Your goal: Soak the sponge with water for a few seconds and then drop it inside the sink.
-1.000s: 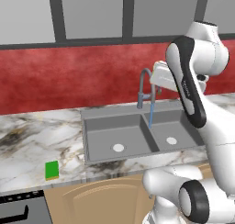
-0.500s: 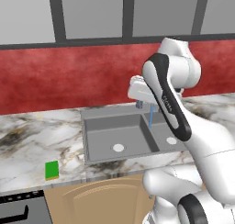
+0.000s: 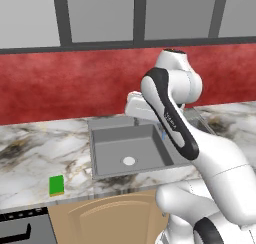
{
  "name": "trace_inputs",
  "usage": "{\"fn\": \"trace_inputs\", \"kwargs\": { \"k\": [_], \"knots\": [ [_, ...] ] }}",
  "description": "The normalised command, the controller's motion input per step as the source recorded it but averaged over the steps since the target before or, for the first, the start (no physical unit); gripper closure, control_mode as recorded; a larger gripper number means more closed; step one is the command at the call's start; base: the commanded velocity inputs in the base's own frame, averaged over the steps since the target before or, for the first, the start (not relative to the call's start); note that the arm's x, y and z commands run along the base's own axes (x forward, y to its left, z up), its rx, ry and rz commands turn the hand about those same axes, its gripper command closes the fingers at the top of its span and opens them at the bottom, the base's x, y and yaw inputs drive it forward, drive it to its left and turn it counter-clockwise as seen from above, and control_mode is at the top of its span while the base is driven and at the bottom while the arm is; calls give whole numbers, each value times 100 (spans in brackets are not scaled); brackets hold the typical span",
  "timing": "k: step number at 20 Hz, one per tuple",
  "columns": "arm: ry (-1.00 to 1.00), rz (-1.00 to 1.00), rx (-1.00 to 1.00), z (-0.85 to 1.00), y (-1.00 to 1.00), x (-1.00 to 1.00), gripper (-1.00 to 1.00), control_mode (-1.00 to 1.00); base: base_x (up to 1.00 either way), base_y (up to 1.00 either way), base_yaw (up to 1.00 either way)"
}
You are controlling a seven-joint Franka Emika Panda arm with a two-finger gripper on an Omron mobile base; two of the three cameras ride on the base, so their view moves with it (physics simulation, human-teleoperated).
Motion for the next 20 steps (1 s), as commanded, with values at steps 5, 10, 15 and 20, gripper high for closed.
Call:
{"fn": "trace_inputs", "kwargs": {
  "k": [5, 10, 15, 20],
  "knots": [
    [0, 5, 0, -28, 37, 0, -100, -100, 0, 0, 0],
    [0, 3, 0, -34, 31, 3, -100, -100, 0, 0, 0],
    [-1, 3, 0, -35, 31, 2, -100, -100, 0, 0, 0],
    [0, 2, 0, -24, 43, 6, -100, -100, 0, 0, 0]
  ]
}}
